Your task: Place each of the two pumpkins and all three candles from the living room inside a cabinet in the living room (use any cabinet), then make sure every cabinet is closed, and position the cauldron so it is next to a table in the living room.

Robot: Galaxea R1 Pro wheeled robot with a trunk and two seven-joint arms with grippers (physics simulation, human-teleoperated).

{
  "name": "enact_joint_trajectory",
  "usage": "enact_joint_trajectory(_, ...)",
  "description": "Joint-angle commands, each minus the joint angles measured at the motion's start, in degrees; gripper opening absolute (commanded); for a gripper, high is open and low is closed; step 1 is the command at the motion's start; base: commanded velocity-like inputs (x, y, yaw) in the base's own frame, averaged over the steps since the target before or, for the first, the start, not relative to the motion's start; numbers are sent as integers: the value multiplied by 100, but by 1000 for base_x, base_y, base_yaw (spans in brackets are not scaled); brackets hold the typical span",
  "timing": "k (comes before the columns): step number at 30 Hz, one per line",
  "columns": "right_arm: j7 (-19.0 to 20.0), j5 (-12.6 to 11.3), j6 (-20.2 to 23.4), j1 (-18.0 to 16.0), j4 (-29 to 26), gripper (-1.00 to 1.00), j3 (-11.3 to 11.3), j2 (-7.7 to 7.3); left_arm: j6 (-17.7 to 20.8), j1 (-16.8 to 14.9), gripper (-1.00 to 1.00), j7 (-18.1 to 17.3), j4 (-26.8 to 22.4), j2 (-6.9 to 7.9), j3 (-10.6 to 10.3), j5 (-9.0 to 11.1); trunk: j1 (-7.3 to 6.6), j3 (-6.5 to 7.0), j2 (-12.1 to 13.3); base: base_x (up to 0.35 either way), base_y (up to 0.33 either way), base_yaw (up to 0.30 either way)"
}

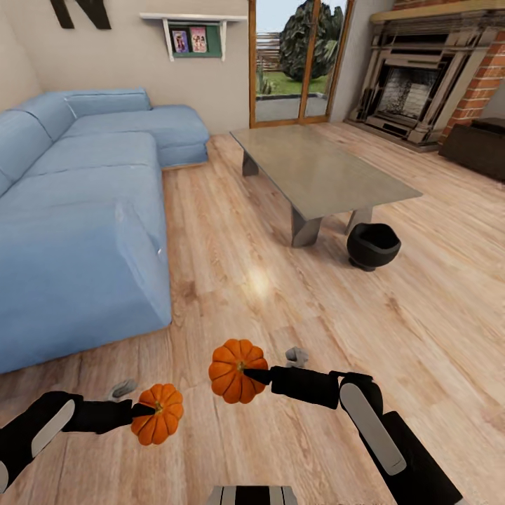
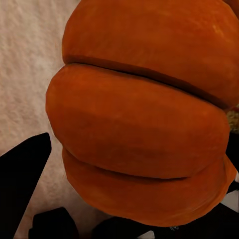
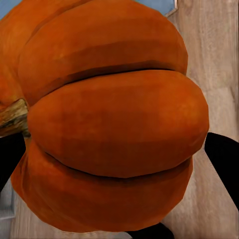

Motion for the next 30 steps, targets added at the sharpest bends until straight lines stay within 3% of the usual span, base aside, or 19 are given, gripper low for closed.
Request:
enact_joint_trajectory(1,33,33,13,-6,0,-100,4,-2,27,-1,-100,11,-9,4,-21,49,-1,1,0,0,0,-257)
enact_joint_trajectory(7,39,32,8,-4,2,-100,1,-2,27,-3,-100,3,-9,8,-21,57,-1,28,0,0,0,-257)
enact_joint_trajectory(19,39,32,11,-4,33,-100,-2,-1,27,-1,-100,3,-98,7,-46,50,-265,298,481,0,0,-248)
enact_joint_trajectory(30,25,41,-13,-5,160,-100,4,6,27,1,-100,3,-122,-2,-70,49,-507,498,922,0,0,-42)
